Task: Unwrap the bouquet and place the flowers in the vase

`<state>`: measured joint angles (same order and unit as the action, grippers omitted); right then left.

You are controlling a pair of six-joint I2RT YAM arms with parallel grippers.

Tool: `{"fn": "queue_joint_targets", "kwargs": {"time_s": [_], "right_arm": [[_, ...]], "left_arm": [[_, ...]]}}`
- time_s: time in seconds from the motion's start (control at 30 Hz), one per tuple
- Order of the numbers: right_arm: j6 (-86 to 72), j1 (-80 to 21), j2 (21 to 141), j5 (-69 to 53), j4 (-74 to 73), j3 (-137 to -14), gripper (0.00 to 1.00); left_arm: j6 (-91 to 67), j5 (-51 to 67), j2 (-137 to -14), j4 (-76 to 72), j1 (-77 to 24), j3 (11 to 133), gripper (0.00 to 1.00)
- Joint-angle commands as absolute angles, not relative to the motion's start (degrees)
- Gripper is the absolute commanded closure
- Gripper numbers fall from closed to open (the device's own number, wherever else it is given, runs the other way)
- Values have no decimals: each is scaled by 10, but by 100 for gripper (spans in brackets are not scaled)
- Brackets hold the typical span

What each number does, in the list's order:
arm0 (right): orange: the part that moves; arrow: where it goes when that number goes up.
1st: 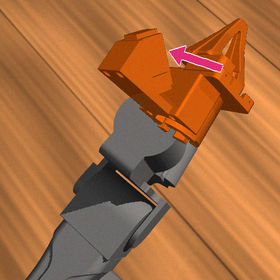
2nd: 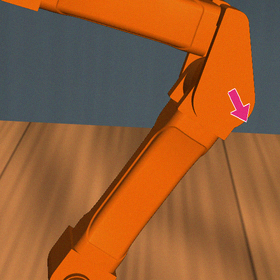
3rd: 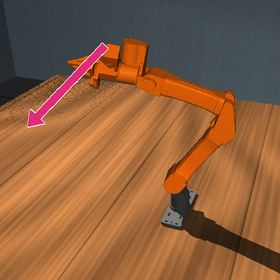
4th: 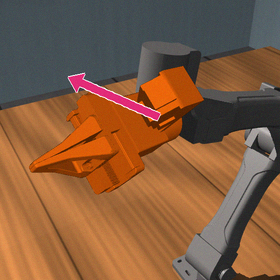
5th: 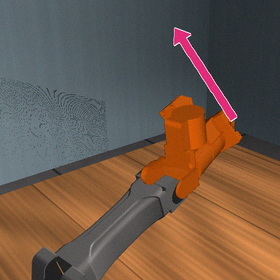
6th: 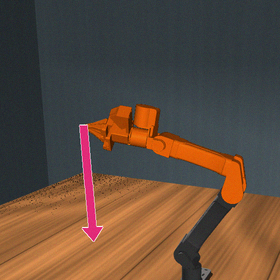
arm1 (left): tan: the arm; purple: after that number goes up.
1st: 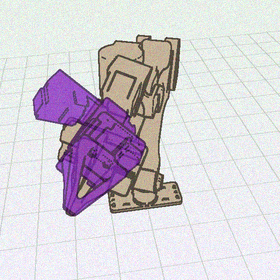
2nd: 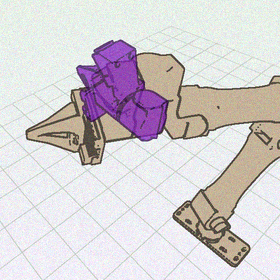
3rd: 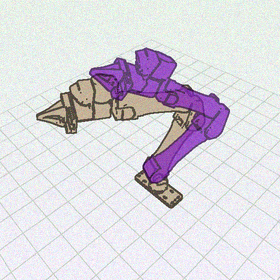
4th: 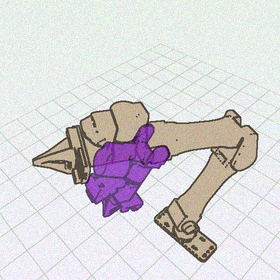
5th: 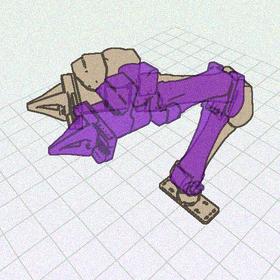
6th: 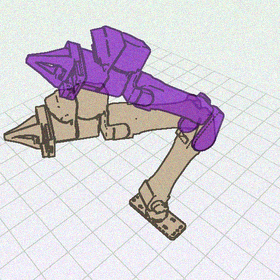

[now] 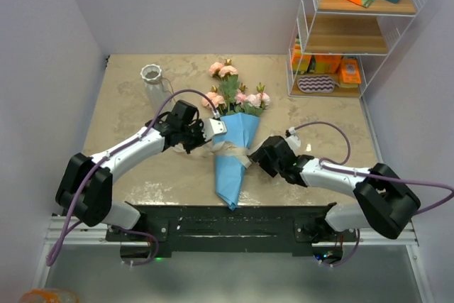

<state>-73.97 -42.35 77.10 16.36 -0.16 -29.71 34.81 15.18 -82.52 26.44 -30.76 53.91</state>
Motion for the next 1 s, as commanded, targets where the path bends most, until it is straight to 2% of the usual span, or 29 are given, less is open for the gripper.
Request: {"fn": "queue_joint_targets", "kwargs": {"time_s": [0.0,0.3,0.7,0.87,0.9,0.97], "right_arm": [[-848,-421,737,156,-21,-310,37],[-953,-417,807,134,-20,-330,38],[-1056,-417,837,222,17,-333,56],[-1055,-416,885,205,43,-357,75],[-1053,-417,890,202,47,-359,83],[-1056,-417,897,197,57,-352,93]], "left_arm": [[364,154,-821,276,-305,552,100],[362,159,-819,275,-305,550,100],[367,168,-811,278,-305,536,100],[367,166,-808,280,-305,534,100],[367,166,-807,280,-304,534,100],[367,165,-809,279,-305,533,100]]}}
